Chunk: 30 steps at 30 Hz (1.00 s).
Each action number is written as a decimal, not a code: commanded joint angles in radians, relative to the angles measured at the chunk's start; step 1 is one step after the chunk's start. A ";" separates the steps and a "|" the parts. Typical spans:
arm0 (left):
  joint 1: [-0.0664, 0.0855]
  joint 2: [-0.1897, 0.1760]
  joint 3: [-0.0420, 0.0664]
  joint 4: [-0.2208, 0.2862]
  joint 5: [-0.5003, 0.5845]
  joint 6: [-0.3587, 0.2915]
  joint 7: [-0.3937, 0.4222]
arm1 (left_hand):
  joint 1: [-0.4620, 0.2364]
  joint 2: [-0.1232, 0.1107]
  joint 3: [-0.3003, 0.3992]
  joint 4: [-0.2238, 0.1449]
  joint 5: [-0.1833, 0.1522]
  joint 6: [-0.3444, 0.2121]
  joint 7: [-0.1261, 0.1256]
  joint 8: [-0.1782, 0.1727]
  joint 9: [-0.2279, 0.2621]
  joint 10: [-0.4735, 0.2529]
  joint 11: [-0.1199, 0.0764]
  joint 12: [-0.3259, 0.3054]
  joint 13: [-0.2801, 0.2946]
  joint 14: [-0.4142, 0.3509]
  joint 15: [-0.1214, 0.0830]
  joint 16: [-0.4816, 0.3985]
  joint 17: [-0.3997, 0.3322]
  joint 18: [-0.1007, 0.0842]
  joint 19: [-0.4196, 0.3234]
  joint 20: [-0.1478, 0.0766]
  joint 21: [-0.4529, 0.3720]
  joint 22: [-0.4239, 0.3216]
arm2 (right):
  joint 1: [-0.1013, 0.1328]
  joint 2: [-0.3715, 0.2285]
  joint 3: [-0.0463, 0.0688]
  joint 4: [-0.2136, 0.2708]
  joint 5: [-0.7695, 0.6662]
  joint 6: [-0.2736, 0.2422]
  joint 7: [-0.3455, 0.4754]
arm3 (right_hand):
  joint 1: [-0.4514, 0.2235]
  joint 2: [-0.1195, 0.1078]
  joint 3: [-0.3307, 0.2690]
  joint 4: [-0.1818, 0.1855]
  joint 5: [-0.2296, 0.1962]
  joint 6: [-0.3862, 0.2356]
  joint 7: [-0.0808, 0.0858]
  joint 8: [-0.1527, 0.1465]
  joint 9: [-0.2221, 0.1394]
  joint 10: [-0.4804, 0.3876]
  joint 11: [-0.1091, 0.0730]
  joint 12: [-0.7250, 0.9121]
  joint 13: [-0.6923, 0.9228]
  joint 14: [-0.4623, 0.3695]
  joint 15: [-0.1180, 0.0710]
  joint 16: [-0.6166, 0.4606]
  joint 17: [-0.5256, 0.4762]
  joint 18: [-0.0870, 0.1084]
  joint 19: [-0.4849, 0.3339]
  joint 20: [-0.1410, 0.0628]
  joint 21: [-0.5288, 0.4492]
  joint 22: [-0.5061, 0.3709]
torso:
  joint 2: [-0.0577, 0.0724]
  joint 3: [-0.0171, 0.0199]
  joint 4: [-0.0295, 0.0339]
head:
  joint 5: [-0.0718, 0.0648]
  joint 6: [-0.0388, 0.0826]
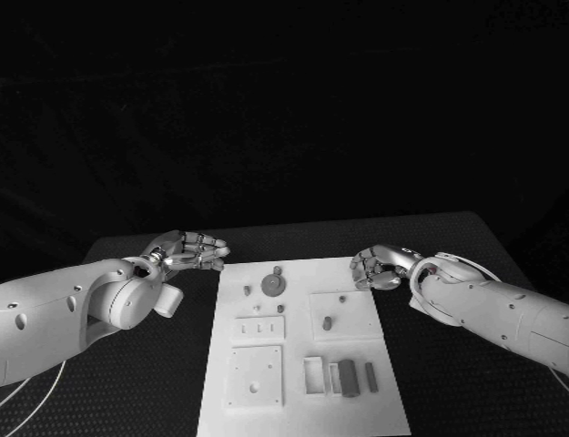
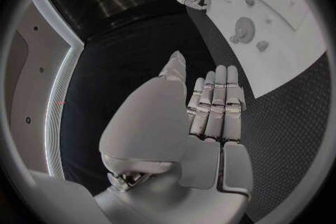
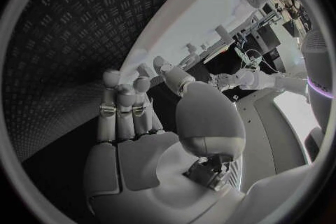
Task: Assemble the parts on the task board
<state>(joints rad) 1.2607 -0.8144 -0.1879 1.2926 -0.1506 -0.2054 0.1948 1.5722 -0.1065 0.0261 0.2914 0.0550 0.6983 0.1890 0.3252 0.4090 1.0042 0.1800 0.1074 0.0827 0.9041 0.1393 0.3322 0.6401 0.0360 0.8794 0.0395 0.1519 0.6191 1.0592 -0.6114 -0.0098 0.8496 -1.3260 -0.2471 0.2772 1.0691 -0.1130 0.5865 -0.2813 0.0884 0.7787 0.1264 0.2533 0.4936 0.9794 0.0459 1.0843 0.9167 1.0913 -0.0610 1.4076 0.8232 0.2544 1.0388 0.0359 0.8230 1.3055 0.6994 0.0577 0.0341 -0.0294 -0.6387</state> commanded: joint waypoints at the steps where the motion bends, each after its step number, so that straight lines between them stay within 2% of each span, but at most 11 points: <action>1: 0.001 0.001 0.001 0.002 -0.004 0.018 0.010 | 0.002 0.011 -0.006 0.000 -0.005 -0.005 0.009 -0.005 -0.001 -0.006 0.003 -0.007 -0.001 0.006 -0.001 -0.007 0.001 0.003 0.005 -0.001 -0.007 0.002 | -0.001 0.003 0.000 -0.002 0.000 -0.021 -0.011 | 0.000 0.016 -0.002 0.000 0.002 0.066 0.033 0.006 0.002 0.000 0.001 0.008 -0.002 0.010 0.000 0.005 0.002 0.007 0.009 0.001 0.006 0.002 | 0.000 -0.0003 -0.0004 | 0.000 -0.002; 10: 0.001 0.001 0.001 0.003 -0.004 0.018 0.008 | 0.003 0.011 -0.006 -0.001 -0.005 -0.005 0.010 -0.005 -0.001 -0.006 0.003 -0.007 -0.001 0.006 -0.001 -0.007 0.002 0.003 0.005 -0.001 -0.007 0.002 | -0.003 0.004 0.000 0.006 -0.007 -0.025 -0.023 | -0.008 0.035 0.000 0.001 0.002 0.114 0.020 0.027 0.013 0.012 -0.012 0.022 -0.009 0.025 -0.011 0.014 0.006 0.007 0.025 -0.007 0.012 0.008 | 0.000 0.0001 -0.0002 | -0.001 -0.003; 30: 0.001 0.002 0.001 0.001 -0.004 0.019 0.008 | 0.003 0.011 -0.007 -0.001 -0.005 -0.005 0.010 -0.005 -0.001 -0.006 0.003 -0.008 -0.001 0.006 -0.001 -0.009 0.003 0.003 0.005 -0.001 -0.008 0.002 | -0.005 0.006 0.000 0.007 -0.026 -0.026 -0.037 | -0.011 0.042 0.001 -0.001 0.003 0.138 0.010 0.035 0.021 0.020 -0.021 0.033 -0.012 0.033 -0.020 0.024 0.012 0.007 0.037 -0.014 0.019 0.014 | 0.000 0.0009 -0.0009 | -0.001 -0.006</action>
<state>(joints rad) 1.2607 -0.8139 -0.1876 1.2915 -0.1518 -0.2013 0.1940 1.5762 -0.1025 0.0261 0.2914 0.0550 0.6983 0.1891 0.3251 0.4091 1.0042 0.1800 0.1040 0.0828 0.9041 0.1393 0.3283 0.6418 0.0360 0.8794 0.0395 0.1480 0.6197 1.0547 -0.6057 -0.0098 0.8555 -1.3376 -0.2735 0.2436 1.0572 -0.0828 0.5866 -0.2814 0.0884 0.7926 0.1126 0.2816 0.5133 0.9964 0.0301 1.1115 0.9056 1.1228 -0.0769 1.4269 0.8340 0.2509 1.0672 0.0214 0.8383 1.3079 0.6994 0.0583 0.0336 -0.0299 -0.6445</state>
